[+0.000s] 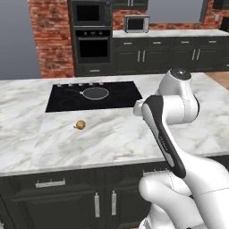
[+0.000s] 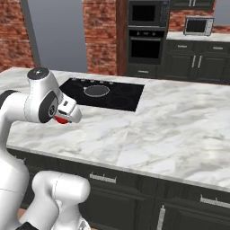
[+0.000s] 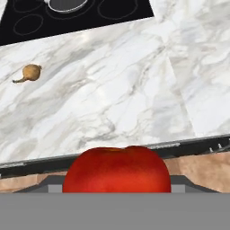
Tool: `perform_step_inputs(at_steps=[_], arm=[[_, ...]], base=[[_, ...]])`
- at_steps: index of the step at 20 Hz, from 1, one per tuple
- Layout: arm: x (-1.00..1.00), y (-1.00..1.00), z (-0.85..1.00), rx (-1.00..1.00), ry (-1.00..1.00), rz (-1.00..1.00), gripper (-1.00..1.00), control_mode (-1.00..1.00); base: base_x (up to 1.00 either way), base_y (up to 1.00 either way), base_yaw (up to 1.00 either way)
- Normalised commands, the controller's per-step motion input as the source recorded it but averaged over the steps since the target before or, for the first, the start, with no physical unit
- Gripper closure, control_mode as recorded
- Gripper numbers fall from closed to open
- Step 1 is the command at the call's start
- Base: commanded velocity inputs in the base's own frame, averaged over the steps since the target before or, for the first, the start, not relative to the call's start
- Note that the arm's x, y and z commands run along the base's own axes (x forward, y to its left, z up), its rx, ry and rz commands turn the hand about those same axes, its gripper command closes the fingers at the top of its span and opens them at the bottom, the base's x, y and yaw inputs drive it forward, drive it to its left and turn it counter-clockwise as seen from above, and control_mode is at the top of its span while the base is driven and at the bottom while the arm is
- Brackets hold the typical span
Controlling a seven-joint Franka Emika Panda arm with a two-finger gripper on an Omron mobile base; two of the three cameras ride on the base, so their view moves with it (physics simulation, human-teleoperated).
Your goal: Place the pan on the center burner on the stove. Then place the tomato and the onion in the pan and turn on the center burner.
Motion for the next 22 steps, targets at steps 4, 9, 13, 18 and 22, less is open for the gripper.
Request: perform_step_inputs(at_steps=[4, 9, 13, 18, 22], arm=[[0.00, 0.00, 0.00, 0.00, 0.00, 0.00, 1.00, 1.00], [0.00, 0.00, 0.00, 0.00, 0.00, 0.00, 1.00, 1.00], [0.00, 0.00, 0.00, 0.00, 0.00, 0.00, 1.00, 1.00], [0.00, 0.00, 0.00, 0.00, 0.00, 0.00, 1.00, 1.00], [0.00, 0.00, 0.00, 0.00, 0.00, 0.00, 1.00, 1.00]], base=[[0.00, -0.59, 0.00], [0.01, -0.59, 0.00], [0.11, -0.56, 0.02], [0.17, -0.59, 0.05], [0.17, -0.63, 0.07]])
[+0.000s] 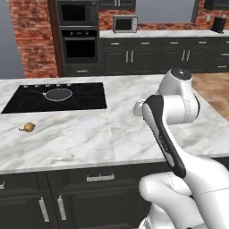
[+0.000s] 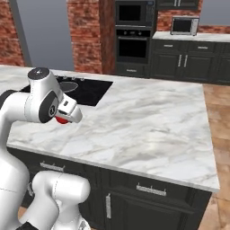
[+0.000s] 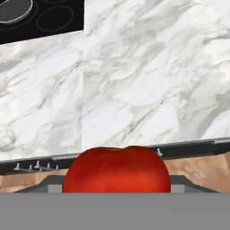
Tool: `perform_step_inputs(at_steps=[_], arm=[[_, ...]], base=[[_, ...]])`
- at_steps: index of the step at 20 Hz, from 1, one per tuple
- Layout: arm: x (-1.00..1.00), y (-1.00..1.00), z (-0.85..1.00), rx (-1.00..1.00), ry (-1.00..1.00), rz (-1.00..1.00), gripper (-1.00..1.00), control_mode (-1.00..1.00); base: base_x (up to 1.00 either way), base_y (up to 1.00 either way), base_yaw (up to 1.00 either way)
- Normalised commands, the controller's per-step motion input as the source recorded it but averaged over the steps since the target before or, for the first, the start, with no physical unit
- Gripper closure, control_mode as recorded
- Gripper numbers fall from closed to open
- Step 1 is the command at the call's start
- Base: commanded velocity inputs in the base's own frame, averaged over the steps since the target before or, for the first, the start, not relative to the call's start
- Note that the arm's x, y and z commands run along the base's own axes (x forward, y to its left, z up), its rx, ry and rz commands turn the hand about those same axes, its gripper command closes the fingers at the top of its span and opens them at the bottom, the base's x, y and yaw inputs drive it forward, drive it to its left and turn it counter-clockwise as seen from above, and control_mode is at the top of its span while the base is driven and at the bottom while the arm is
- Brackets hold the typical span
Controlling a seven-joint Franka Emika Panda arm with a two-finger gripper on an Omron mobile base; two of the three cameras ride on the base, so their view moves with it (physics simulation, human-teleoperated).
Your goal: Place the pan on the center burner on the stove. Then place the tomato and the onion in the pan and turn on the center burner.
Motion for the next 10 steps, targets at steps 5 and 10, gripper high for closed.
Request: perform_step_inputs(at_steps=[5, 10], arm=[[0.00, 0.00, 0.00, 0.00, 0.00, 0.00, 1.00, 1.00], [0.00, 0.00, 0.00, 0.00, 0.00, 0.00, 1.00, 1.00]], base=[[0.15, -0.69, 0.07], [0.16, -0.69, 0.06]])
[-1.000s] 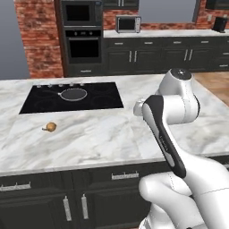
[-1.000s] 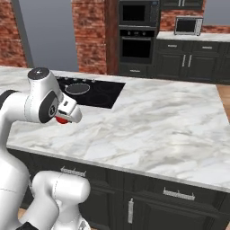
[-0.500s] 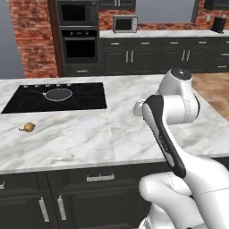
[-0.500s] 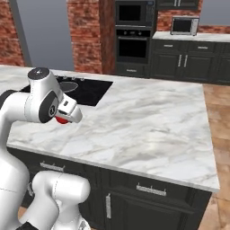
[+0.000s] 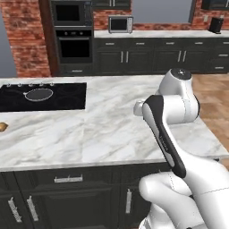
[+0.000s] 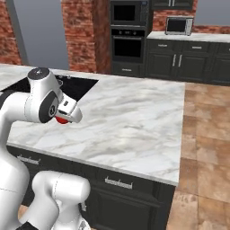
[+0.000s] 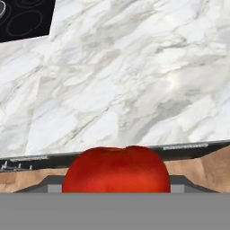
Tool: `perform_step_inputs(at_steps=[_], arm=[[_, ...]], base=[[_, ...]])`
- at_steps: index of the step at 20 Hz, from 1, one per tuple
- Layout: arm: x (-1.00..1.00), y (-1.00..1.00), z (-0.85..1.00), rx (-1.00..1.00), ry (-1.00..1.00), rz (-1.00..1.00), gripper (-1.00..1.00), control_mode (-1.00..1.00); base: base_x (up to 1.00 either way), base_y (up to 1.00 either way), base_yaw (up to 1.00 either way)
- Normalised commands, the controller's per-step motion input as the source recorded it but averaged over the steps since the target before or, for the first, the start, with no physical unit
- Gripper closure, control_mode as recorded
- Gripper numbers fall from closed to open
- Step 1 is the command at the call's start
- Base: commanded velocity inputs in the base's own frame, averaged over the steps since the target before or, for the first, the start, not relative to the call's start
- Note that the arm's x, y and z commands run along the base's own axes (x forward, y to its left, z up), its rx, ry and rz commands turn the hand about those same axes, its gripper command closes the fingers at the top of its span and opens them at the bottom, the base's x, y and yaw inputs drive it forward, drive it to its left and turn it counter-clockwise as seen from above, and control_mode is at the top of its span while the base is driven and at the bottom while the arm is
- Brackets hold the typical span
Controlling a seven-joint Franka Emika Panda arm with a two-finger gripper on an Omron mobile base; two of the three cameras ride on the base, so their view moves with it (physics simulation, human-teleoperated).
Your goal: Place the pan on the center burner on the stove. Then place the tomato and the onion in the pan and turn on the center burner.
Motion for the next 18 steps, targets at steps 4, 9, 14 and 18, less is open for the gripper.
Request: perform_step_inputs(at_steps=[4, 9, 14, 18], arm=[[0.00, 0.00, 0.00, 0.00, 0.00, 0.00, 1.00, 1.00], [0.00, 0.00, 0.00, 0.00, 0.00, 0.00, 1.00, 1.00], [0.00, 0.00, 0.00, 0.00, 0.00, 0.00, 1.00, 1.00], [0.00, 0.00, 0.00, 0.00, 0.00, 0.00, 1.00, 1.00]], base=[[0.28, -0.66, 0.07], [0.36, -0.59, 0.15], [0.03, -0.53, 0.12], [-0.33, -0.46, 0.03]])
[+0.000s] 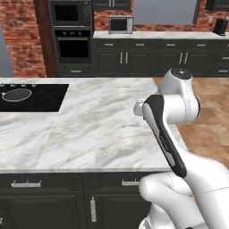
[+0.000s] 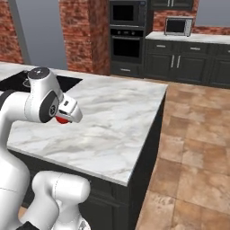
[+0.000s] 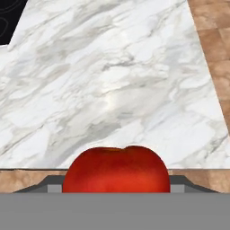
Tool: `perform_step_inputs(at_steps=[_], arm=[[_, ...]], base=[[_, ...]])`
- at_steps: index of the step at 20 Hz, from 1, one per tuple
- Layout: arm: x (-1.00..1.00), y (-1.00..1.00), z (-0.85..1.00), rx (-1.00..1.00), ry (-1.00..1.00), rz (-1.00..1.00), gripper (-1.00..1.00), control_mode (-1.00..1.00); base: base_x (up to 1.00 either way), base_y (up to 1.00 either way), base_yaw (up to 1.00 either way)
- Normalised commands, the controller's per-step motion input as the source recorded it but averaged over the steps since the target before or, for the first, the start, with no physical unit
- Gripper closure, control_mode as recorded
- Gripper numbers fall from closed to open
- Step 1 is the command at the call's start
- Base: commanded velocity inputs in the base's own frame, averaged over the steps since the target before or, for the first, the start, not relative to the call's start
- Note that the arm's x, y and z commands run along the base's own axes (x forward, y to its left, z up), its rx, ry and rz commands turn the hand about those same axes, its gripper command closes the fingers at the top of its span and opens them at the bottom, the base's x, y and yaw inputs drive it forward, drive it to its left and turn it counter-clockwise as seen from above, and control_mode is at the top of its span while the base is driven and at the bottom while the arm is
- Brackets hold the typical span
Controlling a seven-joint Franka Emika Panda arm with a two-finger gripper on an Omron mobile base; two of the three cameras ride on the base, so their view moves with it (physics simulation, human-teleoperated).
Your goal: Place the pan on the center burner on the stove. Then place the tomato and the onion in the pan and turn on the center burner.
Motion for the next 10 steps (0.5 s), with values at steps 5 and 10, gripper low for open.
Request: perform_step_inputs(at_steps=[5, 10], arm=[[0.00, 0.00, 0.00, 0.00, 0.00, 0.00, 1.00, 1.00], [0.00, 0.00, 0.00, 0.00, 0.00, 0.00, 1.00, 1.00]], base=[[-0.24, -0.48, 0.03], [-0.41, -0.44, 0.03]])
